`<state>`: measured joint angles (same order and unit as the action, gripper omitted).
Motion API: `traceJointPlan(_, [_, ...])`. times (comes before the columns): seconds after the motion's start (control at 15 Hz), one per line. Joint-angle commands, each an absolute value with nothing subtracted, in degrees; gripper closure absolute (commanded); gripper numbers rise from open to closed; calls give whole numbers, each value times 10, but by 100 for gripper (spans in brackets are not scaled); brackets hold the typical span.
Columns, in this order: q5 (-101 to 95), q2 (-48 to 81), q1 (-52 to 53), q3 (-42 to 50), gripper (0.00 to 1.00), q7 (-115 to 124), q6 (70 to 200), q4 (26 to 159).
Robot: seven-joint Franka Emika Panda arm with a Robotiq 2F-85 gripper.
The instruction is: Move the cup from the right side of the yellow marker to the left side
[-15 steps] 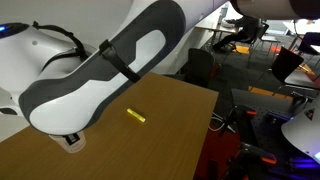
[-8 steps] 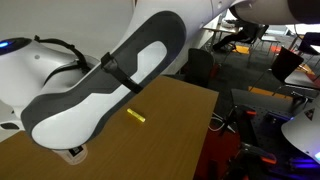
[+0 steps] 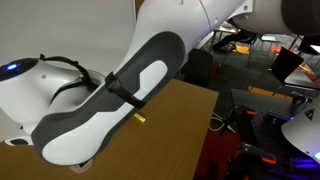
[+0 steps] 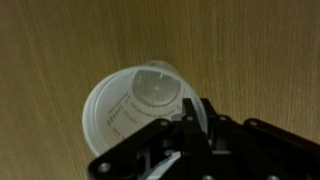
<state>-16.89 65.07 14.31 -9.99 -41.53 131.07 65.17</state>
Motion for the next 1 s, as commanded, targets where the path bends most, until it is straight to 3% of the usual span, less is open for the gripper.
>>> traceJointPlan(0.0, [-168,647,157,-94,54,-408,1290,649])
traceJointPlan(0.47, [-176,582,184,-79,2,-319,1267,712])
traceJointPlan(0.93, [-173,488,193,-58,0,-197,1237,802])
